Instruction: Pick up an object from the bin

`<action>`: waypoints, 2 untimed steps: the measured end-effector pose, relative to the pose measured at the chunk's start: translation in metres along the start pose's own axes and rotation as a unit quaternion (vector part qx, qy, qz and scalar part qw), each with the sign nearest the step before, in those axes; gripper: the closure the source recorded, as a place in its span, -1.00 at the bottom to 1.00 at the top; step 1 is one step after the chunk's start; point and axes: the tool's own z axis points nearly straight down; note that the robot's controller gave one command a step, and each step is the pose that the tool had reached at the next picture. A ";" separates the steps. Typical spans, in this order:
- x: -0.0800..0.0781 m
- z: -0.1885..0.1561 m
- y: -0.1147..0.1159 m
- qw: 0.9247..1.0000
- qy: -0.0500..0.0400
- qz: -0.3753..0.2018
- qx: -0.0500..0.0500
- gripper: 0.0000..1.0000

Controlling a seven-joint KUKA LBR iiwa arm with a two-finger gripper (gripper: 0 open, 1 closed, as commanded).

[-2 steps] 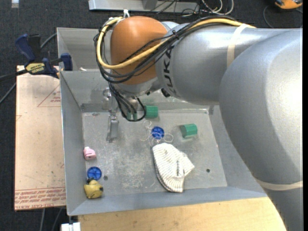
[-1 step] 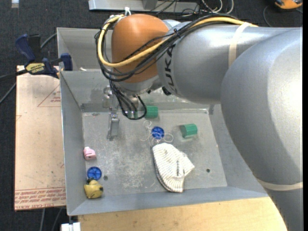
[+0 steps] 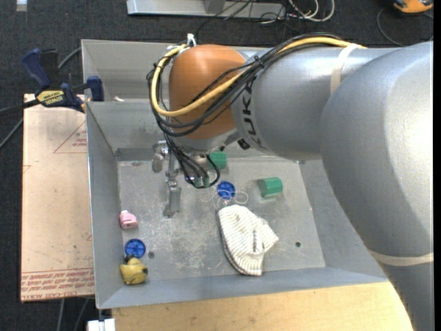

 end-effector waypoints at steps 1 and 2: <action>0.033 -0.017 0.059 0.998 -0.002 0.064 -0.002 -1.00; 0.050 0.051 0.022 0.999 0.003 0.049 0.002 -1.00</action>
Offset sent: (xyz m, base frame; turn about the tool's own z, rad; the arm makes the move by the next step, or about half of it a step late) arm -0.0504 0.0197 -0.0468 0.0958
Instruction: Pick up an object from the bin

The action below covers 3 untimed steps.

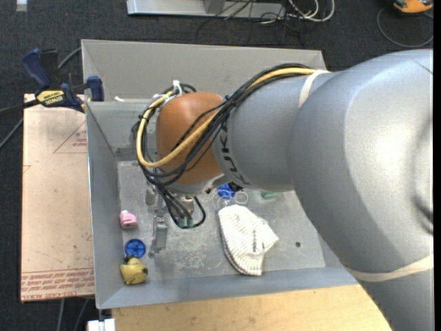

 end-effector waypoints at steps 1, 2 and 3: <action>0.010 -0.020 0.011 0.981 -0.005 -0.196 -0.002 -1.00; 0.039 0.007 0.018 0.985 -0.003 -0.174 -0.001 -1.00; 0.046 0.019 0.031 0.986 -0.010 -0.167 -0.003 -1.00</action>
Offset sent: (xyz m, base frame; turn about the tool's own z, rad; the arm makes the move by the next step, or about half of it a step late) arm -0.0602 0.0244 -0.0257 -0.1248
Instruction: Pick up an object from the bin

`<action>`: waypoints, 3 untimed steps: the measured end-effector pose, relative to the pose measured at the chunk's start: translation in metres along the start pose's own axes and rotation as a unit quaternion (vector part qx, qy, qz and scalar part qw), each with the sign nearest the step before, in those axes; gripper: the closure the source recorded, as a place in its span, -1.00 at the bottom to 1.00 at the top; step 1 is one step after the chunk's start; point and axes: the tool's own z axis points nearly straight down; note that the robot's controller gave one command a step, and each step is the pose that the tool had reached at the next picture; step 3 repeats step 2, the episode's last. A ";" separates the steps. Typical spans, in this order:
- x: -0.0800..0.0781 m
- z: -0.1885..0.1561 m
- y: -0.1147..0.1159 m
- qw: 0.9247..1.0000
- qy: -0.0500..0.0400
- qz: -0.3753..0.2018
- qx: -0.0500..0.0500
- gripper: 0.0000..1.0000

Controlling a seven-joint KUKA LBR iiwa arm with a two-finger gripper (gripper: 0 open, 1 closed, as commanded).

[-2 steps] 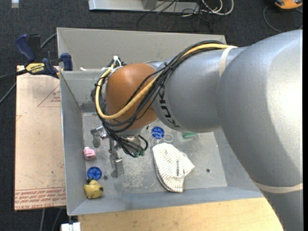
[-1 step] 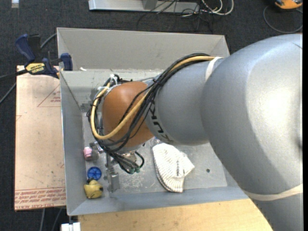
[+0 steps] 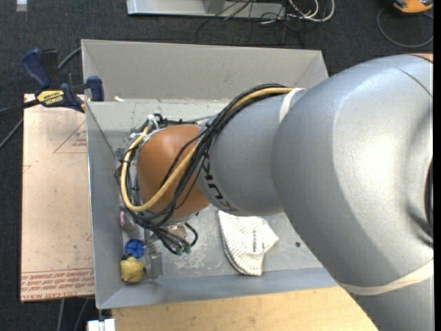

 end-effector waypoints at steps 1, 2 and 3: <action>0.012 0.004 0.003 0.992 -0.001 -0.129 0.000 -1.00; 0.034 0.004 -0.021 1.000 -0.006 -0.010 -0.001 1.00; 0.034 0.004 -0.021 1.000 -0.006 -0.010 -0.001 1.00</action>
Offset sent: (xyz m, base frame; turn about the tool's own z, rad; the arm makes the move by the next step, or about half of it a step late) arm -0.0293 -0.0314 -0.0073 -0.0220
